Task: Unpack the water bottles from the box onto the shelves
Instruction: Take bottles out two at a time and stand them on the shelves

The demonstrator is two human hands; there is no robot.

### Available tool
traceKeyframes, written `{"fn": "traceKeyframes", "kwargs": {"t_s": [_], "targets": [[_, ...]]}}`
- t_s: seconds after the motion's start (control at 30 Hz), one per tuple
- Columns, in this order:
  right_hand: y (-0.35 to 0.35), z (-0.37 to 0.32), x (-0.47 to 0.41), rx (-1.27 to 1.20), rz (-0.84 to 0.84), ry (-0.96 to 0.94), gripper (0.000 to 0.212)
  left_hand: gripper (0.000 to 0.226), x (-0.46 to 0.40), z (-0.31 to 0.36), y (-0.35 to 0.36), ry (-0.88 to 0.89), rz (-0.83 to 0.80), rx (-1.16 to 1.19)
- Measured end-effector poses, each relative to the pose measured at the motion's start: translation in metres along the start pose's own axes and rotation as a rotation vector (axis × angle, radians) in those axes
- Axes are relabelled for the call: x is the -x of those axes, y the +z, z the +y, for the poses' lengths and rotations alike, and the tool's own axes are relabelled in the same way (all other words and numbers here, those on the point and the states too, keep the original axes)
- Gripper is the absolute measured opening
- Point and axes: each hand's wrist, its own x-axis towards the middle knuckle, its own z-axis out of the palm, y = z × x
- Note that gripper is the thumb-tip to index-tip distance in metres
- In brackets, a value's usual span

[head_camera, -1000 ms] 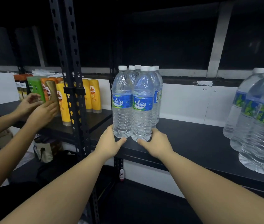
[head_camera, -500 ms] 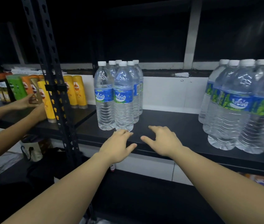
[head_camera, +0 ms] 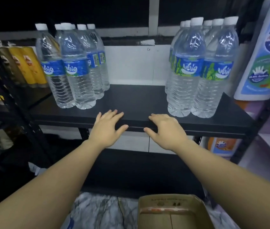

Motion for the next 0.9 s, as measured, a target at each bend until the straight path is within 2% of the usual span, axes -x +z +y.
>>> {"fn": "traceKeyframes", "kwargs": {"t_s": [0.13, 0.3, 0.6, 0.77, 0.9], "targets": [[0.006, 0.005, 0.015, 0.030, 0.010, 0.001, 0.068, 0.081, 0.006, 0.002, -0.001, 0.013, -0.036, -0.055], [0.005, 0.006, 0.015, 0.060, 0.002, 0.000, 0.075, 0.087, 0.025, 0.016, 0.014, -0.014, 0.023, -0.005], [0.015, 0.012, 0.015, 0.014, 0.090, -0.026, 0.075, 0.075, 0.028, 0.029, 0.026, -0.123, 0.190, 0.166], [0.020, 0.022, 0.015, 0.001, 0.154, -0.084, 0.067, 0.073, 0.029, 0.035, 0.029, -0.182, 0.222, 0.205], [0.030, 0.023, 0.013, 0.006, 0.173, -0.098, 0.074, 0.071, 0.029, 0.040, 0.028, -0.221, 0.192, 0.222]]}}
